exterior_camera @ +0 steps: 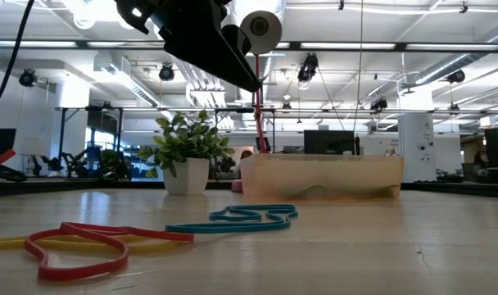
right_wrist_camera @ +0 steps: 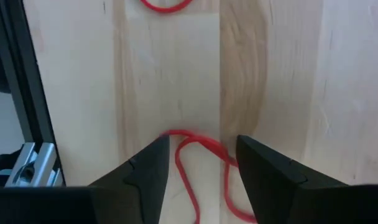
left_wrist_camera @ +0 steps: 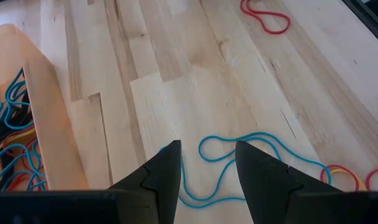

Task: Pick and place rubber bands into bin
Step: Put the right red rubberband into the orange container

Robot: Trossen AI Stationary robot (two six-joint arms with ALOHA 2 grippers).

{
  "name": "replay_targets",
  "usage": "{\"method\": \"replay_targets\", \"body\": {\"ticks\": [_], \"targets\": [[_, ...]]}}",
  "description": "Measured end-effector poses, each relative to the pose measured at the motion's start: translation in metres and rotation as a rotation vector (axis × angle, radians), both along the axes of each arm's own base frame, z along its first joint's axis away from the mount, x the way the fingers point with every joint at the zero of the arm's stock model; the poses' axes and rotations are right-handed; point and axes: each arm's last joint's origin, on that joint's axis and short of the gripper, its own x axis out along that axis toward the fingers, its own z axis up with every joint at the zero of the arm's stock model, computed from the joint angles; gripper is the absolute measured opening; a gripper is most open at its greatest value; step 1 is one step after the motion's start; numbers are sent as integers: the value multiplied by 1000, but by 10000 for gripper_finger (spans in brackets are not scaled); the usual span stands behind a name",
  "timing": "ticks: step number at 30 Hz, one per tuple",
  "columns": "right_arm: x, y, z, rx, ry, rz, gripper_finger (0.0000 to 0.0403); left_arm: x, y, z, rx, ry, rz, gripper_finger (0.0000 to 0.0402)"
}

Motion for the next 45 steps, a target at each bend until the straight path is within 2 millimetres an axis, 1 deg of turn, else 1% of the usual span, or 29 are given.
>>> {"method": "replay_targets", "body": {"ticks": [6,11,15,22,28,35,45], "targets": [[-5,0,-2,-15,17,-23,160,0,0,0,0,1,0,136],[-11,-2,-6,-26,24,-81,140,0,0,0,0,1,1,136],[-12,-2,-7,-30,27,-112,129,0,0,0,-1,1,0,136],[-11,-3,-7,-57,-30,-122,105,0,0,0,-1,1,1,136],[-10,-4,-8,-70,-75,-130,71,0,0,0,-1,2,0,136],[-6,-2,-8,-70,-154,-134,16,0,0,0,-1,2,1,136],[-3,3,-3,-75,-211,-112,9,0,0,-1,0,5,0,136]]}}
